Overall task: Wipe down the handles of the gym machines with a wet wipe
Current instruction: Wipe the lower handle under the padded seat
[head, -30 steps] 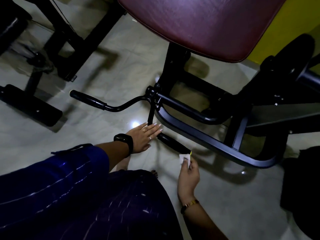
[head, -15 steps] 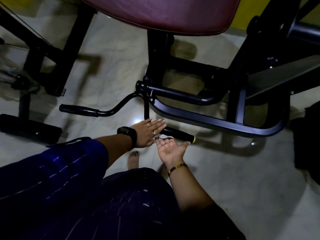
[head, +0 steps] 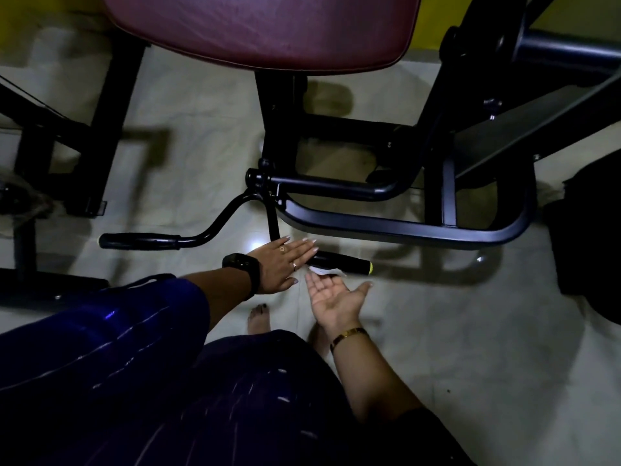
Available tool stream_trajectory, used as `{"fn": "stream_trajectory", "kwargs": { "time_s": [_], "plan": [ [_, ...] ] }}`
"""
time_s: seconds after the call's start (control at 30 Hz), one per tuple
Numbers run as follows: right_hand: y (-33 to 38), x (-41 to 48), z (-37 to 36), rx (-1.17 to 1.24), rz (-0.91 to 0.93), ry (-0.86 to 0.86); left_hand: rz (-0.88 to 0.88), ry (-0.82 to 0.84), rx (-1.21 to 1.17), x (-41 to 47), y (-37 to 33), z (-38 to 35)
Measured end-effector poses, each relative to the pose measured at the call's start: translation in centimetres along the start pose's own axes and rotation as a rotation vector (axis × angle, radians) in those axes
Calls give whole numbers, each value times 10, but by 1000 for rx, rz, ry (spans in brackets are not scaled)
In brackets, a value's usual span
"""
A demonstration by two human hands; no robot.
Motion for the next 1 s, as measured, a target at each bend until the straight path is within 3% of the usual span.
{"fn": "stream_trajectory", "kwargs": {
  "time_s": [0.1, 0.3, 0.43, 0.73, 0.83, 1.0],
  "plan": [
    [1, 4, -6, -15, 17, 2, -32, -3, 20, 2, -2, 5],
    [56, 13, 10, -106, 246, -15, -113, -82, 57, 8, -23, 17],
    [56, 4, 16, -227, 344, 10, -197, -127, 75, 14, -47, 25],
    [71, 22, 14, -530, 393, 76, -111, -41, 120, 23, -70, 33],
    [79, 23, 9, -717, 484, 145, -97, -3, 133, 23, -74, 33],
    [59, 6, 31, -892, 612, 106, -107, -5, 121, 24, -74, 33]
  ]
}}
Point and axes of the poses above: each hand's wrist, its own x-axis towards the middle knuckle, its own z-axis out of the back of the hand, y = z × x, the point moved 4 cm from there along x, towards the middle knuckle, and after that the axes turned 14 degrees about z, right-handed, at the moved point
